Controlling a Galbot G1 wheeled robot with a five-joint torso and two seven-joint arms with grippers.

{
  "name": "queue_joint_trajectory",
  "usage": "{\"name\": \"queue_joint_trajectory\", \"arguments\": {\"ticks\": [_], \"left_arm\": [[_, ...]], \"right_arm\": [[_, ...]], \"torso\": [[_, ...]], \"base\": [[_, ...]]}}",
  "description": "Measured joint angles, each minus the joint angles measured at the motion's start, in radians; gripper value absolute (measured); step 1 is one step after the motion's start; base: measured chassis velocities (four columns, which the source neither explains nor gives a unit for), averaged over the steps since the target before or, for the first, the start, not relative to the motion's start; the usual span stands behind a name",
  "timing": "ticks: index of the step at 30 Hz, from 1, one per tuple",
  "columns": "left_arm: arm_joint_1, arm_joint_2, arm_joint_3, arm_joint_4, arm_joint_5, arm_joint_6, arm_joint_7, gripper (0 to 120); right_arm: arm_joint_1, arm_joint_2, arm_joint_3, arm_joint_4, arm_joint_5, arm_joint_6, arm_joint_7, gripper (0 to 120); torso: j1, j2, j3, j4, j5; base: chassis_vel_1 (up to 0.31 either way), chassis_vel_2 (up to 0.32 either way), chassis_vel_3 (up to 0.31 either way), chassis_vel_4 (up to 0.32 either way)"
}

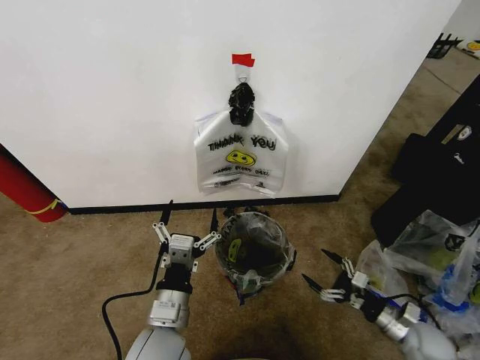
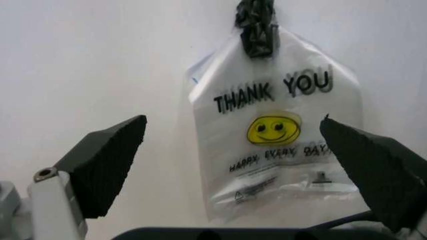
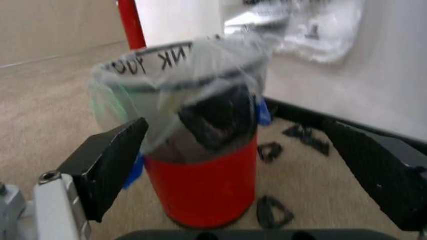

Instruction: Pick up the garbage bag from the wall and place it over the trash bin.

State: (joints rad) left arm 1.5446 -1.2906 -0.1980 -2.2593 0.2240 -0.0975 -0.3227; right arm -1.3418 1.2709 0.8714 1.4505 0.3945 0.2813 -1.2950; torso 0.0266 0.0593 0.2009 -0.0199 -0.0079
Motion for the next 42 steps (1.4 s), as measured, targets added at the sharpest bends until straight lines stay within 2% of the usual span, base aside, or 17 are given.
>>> {"name": "queue_joint_trajectory", "arguments": {"ticks": [5, 18, 22, 25, 29, 30, 36, 37, 41, 42], "left_arm": [[0.001, -0.002, 0.000, 0.016, 0.005, 0.000, 0.001, 100], [-0.046, -0.015, 0.005, 0.056, 0.005, 0.020, 0.007, 100], [-0.055, -0.012, 0.005, 0.062, 0.001, 0.022, 0.007, 100], [-0.061, -0.009, 0.004, 0.067, -0.001, 0.022, 0.006, 100], [-0.071, -0.005, 0.004, 0.079, -0.010, 0.023, 0.004, 100], [-0.071, -0.005, 0.004, 0.079, -0.010, 0.023, 0.004, 100], [-0.081, -0.003, 0.011, 0.093, -0.013, 0.023, 0.002, 100], [-0.081, -0.003, 0.011, 0.093, -0.013, 0.023, 0.002, 100], [-0.080, -0.002, 0.015, 0.098, -0.013, 0.022, 0.000, 100], [-0.080, -0.002, 0.016, 0.098, -0.013, 0.021, -0.001, 100]], "right_arm": [[0.058, -0.006, -0.030, -0.049, -0.043, 0.009, -0.008, 100], [0.264, -0.015, -0.177, -0.198, -0.073, -0.004, -0.123, 98], [0.303, -0.003, -0.195, -0.229, -0.085, -0.007, -0.125, 83], [0.312, 0.000, -0.196, -0.239, -0.093, -0.007, -0.132, 77], [0.324, -0.003, -0.188, -0.266, -0.103, 0.002, -0.152, 57], [0.324, -0.003, -0.188, -0.266, -0.103, 0.002, -0.152, 57], [0.326, -0.009, -0.166, -0.297, -0.108, 0.026, -0.158, 32], [0.326, -0.009, -0.166, -0.297, -0.108, 0.026, -0.158, 32], [0.326, -0.011, -0.170, -0.320, -0.086, 0.038, -0.114, 16], [0.326, -0.011, -0.172, -0.322, -0.082, 0.039, -0.108, 16]], "torso": [[0.000, 0.000, 0.000, 0.0007, 0.0002], [0.000, 0.000, 0.000, 0.0006, -0.0001], [0.000, 0.000, 0.000, 0.0007, -0.0001], [0.000, 0.000, 0.000, 0.0006, -0.0001], [0.000, 0.000, 0.000, 0.0006, -0.0001], [0.000, 0.000, 0.000, 0.0006, -0.0001], [0.000, 0.000, 0.000, 0.0005, -0.0002], [0.000, 0.000, 0.000, 0.0005, -0.0002], [0.000, 0.000, 0.000, 0.0005, -0.0002], [0.000, 0.000, 0.000, 0.0005, -0.0002]], "base": [[0.000, 0.000, 0.000, 0.000], [0.000, 0.000, 0.000, 0.000], [0.000, 0.000, 0.000, 0.000], [0.000, 0.000, 0.000, 0.000], [0.000, 0.000, 0.000, 0.000], [0.000, 0.000, 0.000, 0.000], [0.000, 0.000, 0.000, 0.000], [0.000, 0.000, 0.000, 0.000], [0.000, 0.000, 0.000, 0.000], [0.000, 0.000, 0.000, 0.000]]}}
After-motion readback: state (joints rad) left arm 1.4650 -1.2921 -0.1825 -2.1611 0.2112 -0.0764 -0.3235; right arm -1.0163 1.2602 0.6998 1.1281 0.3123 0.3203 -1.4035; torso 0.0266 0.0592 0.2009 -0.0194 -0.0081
